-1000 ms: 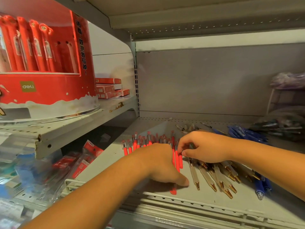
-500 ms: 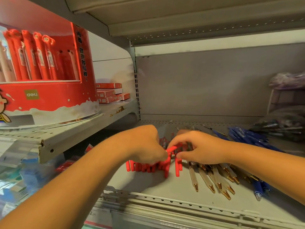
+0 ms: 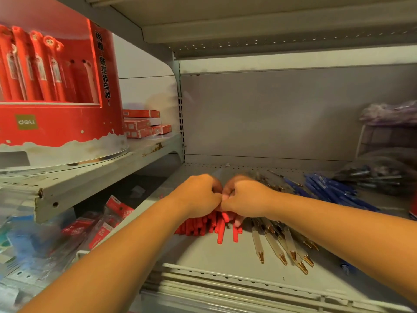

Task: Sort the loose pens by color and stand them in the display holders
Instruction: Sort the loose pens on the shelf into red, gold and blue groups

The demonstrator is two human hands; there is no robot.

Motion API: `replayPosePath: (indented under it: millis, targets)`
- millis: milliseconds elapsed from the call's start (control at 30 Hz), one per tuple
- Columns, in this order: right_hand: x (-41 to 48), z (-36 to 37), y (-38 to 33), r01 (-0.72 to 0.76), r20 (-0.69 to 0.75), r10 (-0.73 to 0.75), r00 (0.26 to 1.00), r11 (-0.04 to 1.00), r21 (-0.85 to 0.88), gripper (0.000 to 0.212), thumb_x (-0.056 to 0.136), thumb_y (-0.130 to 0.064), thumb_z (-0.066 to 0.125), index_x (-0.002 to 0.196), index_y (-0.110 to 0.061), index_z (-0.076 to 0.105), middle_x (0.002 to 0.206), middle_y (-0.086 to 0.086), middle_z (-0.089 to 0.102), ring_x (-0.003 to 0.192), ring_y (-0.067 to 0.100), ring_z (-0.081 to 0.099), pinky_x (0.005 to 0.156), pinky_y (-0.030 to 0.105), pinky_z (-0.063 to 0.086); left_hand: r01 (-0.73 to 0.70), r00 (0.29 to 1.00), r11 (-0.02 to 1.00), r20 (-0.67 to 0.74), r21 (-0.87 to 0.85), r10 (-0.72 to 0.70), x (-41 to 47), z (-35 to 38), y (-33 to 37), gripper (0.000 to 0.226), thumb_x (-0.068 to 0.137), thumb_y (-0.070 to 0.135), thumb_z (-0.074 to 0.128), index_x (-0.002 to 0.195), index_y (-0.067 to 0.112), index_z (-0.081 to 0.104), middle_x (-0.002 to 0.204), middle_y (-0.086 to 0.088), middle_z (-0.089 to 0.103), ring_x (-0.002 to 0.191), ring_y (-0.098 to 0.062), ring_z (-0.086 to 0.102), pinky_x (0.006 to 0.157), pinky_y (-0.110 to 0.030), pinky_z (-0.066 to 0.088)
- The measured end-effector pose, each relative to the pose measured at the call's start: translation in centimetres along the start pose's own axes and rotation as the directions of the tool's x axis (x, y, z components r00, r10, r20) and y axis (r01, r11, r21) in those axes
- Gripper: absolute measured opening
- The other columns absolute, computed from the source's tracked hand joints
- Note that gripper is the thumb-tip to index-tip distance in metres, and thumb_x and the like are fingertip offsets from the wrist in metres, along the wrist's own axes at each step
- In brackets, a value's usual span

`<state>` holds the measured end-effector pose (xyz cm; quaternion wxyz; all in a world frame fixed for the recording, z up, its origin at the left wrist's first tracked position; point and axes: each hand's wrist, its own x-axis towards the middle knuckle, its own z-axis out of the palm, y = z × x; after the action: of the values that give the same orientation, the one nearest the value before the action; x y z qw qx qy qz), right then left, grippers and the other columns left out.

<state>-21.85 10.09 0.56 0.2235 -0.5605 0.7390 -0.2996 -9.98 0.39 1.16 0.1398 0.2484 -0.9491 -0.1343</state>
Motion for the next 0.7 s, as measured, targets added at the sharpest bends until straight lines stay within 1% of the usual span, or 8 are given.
replayPosePath:
  millis: [100, 200, 267, 367, 433, 500, 567, 700]
  targets:
    - [0.7, -0.7, 0.5, 0.043, 0.037, -0.04, 0.999, 0.993, -0.107, 0.021, 0.087, -0.026, 0.065, 0.074, -0.011, 0.068, 0.062, -0.002, 0.062, 0.043, 0.007, 0.056, 0.045, 0.017, 0.045, -0.035, 0.997, 0.999, 0.074, -0.023, 0.037, -0.2, 0.1, -0.8, 0.024, 0.094, 0.02, 0.048, 0.099, 0.022, 0.072, 0.092, -0.004, 0.07, 0.083, -0.022, 0.061, 0.074, -0.033, 0.05]
    - [2.0, -3.1, 1.5, 0.07, -0.018, -0.078, 0.997, 0.959, -0.273, 0.017, 0.088, -0.034, 0.063, 0.077, -0.024, 0.072, 0.064, -0.011, 0.065, 0.053, -0.002, 0.057, 0.048, 0.013, 0.043, -0.052, 0.988, 0.999, 0.146, -0.006, 0.052, -0.6, 0.4, -1.5, 0.026, 0.1, 0.033, 0.045, 0.11, 0.03, 0.07, 0.104, 0.008, 0.067, 0.096, -0.015, 0.058, 0.09, -0.035, 0.046]
    - [3.1, -4.8, 2.3, 0.073, -0.082, -0.107, 0.991, 0.939, -0.336, 0.016, 0.092, -0.026, 0.059, 0.083, -0.034, 0.07, 0.08, -0.018, 0.068, 0.074, -0.005, 0.061, 0.06, 0.015, 0.043, -0.094, 0.985, 0.994, 0.15, 0.063, 0.084, -0.8, 0.8, -1.5, 0.029, 0.099, 0.049, 0.045, 0.115, 0.036, 0.064, 0.107, 0.015, 0.061, 0.103, -0.012, 0.053, 0.101, -0.043, 0.035]
    - [5.1, -5.9, 3.4, 0.048, -0.068, -0.081, 0.994, 0.915, -0.401, 0.022, 0.093, -0.019, 0.058, 0.091, -0.038, 0.07, 0.102, -0.014, 0.07, 0.09, 0.001, 0.06, 0.074, 0.021, 0.042, -0.166, 0.976, 0.973, 0.168, 0.158, 0.139, -1.3, 1.2, -0.9, 0.054, 0.084, 0.079, 0.041, 0.124, 0.045, 0.05, 0.112, 0.013, 0.05, 0.115, -0.018, 0.044, 0.103, -0.045, 0.023]
    - [6.2, -5.6, 4.0, 0.027, -0.003, -0.033, 0.999, 0.874, -0.486, 0.026, 0.094, -0.02, 0.056, 0.111, -0.035, 0.069, 0.125, -0.011, 0.064, 0.111, 0.007, 0.057, 0.089, 0.024, 0.04, -0.243, 0.945, 0.958, 0.259, 0.154, 0.198, -1.8, 1.7, -0.6, 0.074, 0.074, 0.089, 0.04, 0.136, 0.049, 0.033, 0.132, 0.009, 0.042, 0.128, -0.02, 0.033, 0.111, -0.046, 0.017]
    - [7.0, -5.0, 4.3, 0.022, 0.047, 0.006, 0.999, 0.828, -0.56, 0.035, 0.098, -0.024, 0.051, 0.132, -0.029, 0.059, 0.143, -0.005, 0.052, 0.129, 0.015, 0.047, 0.102, 0.031, 0.033, -0.331, 0.907, 0.924, 0.335, 0.192, 0.255, -2.4, 2.1, -0.3, 0.084, 0.073, 0.089, 0.041, 0.144, 0.05, 0.019, 0.155, 0.013, 0.022, 0.141, -0.021, 0.016, 0.114, -0.049, 0.008]
    - [7.5, -4.4, 4.3, 0.033, 0.088, 0.022, 0.996, 0.817, -0.576, 0.038, 0.102, -0.026, 0.044, 0.139, -0.028, 0.052, 0.15, -0.003, 0.045, 0.136, 0.018, 0.041, 0.107, 0.033, 0.03, -0.388, 0.889, 0.886, 0.356, 0.255, 0.287, -2.6, 2.6, -0.2, 0.081, 0.081, 0.084, 0.036, 0.149, 0.047, 0.011, 0.162, 0.013, 0.006, 0.145, -0.023, 0.006, 0.115, -0.05, 0.002]
    - [8.0, -3.9, 3.8, 0.091, 0.177, 0.018, 0.984, 0.806, -0.585, 0.035, 0.103, -0.022, 0.043, 0.135, -0.027, 0.058, 0.14, -0.005, 0.055, 0.124, 0.015, 0.051, 0.105, 0.033, 0.037, -0.448, 0.882, 0.817, 0.327, 0.363, 0.338, -2.4, 3.1, -0.1, 0.073, 0.091, 0.074, 0.025, 0.152, 0.035, 0.018, 0.163, 0.004, 0.012, 0.147, -0.024, 0.013, 0.118, -0.049, 0.004]
